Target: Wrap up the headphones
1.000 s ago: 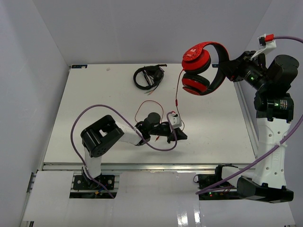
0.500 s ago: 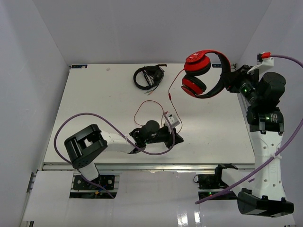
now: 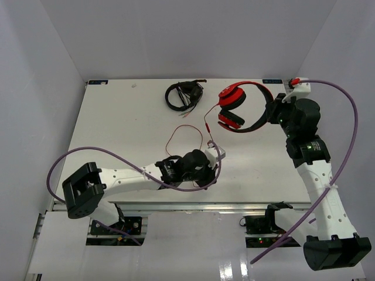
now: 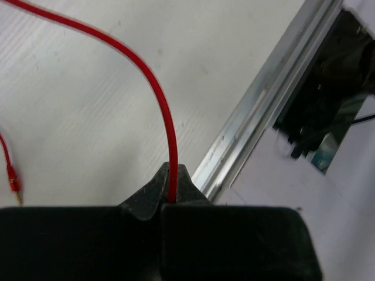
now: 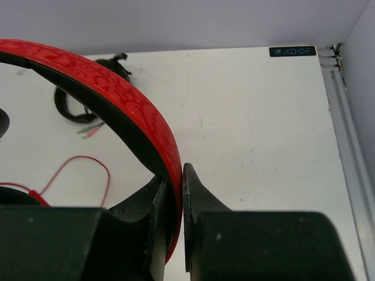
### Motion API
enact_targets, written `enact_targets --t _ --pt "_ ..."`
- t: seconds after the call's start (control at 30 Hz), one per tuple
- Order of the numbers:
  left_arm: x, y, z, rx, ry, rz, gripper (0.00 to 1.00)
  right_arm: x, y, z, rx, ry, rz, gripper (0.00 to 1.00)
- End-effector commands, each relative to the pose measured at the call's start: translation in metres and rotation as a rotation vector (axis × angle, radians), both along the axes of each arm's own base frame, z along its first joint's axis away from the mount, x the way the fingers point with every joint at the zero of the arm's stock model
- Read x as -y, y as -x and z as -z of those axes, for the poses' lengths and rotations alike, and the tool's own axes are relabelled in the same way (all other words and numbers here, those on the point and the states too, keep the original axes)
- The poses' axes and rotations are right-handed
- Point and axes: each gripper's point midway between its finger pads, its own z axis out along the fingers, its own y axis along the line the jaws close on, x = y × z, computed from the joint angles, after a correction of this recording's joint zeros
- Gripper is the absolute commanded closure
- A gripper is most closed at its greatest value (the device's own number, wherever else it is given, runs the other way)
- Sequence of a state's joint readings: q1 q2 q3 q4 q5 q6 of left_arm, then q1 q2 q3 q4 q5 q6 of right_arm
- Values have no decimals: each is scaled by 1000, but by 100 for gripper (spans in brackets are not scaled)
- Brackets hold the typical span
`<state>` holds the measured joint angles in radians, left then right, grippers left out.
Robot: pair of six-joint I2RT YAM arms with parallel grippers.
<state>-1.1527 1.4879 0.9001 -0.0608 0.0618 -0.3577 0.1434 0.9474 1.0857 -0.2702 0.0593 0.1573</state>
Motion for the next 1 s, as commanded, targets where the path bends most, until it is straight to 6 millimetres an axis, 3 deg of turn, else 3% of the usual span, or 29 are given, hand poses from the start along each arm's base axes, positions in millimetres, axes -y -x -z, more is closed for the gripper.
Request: enact_targets --t 0.0,0.07,0.1,0.17,0.27,0.4,0.57,0.83,0.97 --pt "-33 27 -28 60 -227 59 100 22 -16 -11 155 193 140 92" --pt "-52 37 -36 72 -341 85 100 17 -18 5 146 310 123 92" --pt "-52 38 -35 89 -356 82 100 19 -20 9 149 315 140 92" --pt "-80 44 -48 137 -524 81 100 7 -21 31 141 447 102 92" --pt "-81 39 -94 260 -571 42 100 0 -20 61 124 614 33 92" --pt "-83 28 -131 379 -628 12 100 -24 -12 89 105 731 -177 92" --pt "-71 -1 -190 571 -523 -69 100 -64 14 108 127 739 -489 92" --pt "-98 -52 -271 737 -275 -249 100 -101 60 112 156 685 -811 92" --pt "-118 -77 -285 744 -214 -300 100 -119 86 99 192 608 -955 92"
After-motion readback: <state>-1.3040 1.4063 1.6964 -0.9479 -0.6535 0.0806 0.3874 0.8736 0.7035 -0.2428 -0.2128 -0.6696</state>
